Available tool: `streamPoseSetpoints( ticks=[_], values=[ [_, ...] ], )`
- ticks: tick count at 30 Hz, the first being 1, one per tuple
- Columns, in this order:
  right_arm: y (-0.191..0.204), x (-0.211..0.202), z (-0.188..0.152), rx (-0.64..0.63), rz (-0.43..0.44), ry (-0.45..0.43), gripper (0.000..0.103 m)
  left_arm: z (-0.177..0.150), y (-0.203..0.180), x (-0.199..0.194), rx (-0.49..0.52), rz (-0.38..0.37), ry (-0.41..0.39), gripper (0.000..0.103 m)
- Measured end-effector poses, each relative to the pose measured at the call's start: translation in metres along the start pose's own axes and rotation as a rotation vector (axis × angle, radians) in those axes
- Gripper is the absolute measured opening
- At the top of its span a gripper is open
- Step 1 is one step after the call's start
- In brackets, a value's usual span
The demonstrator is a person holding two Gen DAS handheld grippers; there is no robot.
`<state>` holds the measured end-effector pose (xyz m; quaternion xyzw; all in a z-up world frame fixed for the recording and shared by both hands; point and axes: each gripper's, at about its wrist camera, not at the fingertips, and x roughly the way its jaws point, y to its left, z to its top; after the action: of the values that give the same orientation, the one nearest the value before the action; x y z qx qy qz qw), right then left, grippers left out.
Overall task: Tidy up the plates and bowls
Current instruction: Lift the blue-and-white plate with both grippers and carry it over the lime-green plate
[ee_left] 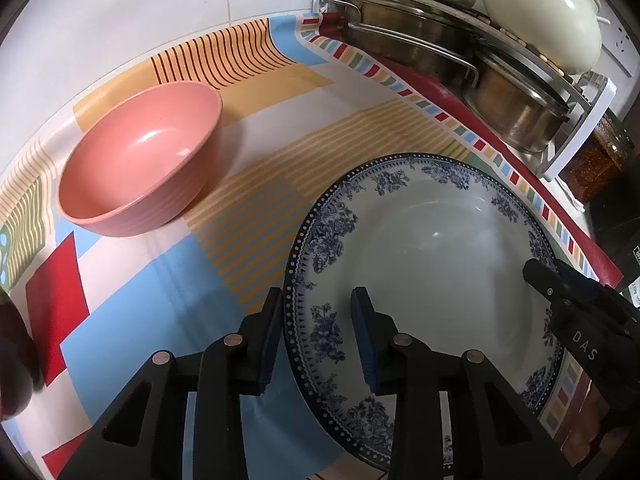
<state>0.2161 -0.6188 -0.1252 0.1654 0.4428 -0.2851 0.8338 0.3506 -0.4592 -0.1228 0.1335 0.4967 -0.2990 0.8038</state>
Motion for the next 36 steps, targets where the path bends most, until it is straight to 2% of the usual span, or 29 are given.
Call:
streamPoseSetpoints(
  ticks=[15, 28, 36],
  values=[
    [0.007, -0.010, -0.003, -0.040, -0.011, -0.003, 0.038, -0.010, 0.001, -0.016, -0.003, 0.013, -0.015, 0.033],
    [0.029, -0.052, -0.007, -0.087, 0.009, -0.054, 0.038, -0.027, 0.020, -0.063, -0.049, 0.033, -0.086, 0.033],
    [0.049, -0.075, -0.013, -0.127, 0.035, -0.076, 0.038, -0.046, 0.045, -0.090, -0.092, 0.048, -0.124, 0.033]
  ],
)
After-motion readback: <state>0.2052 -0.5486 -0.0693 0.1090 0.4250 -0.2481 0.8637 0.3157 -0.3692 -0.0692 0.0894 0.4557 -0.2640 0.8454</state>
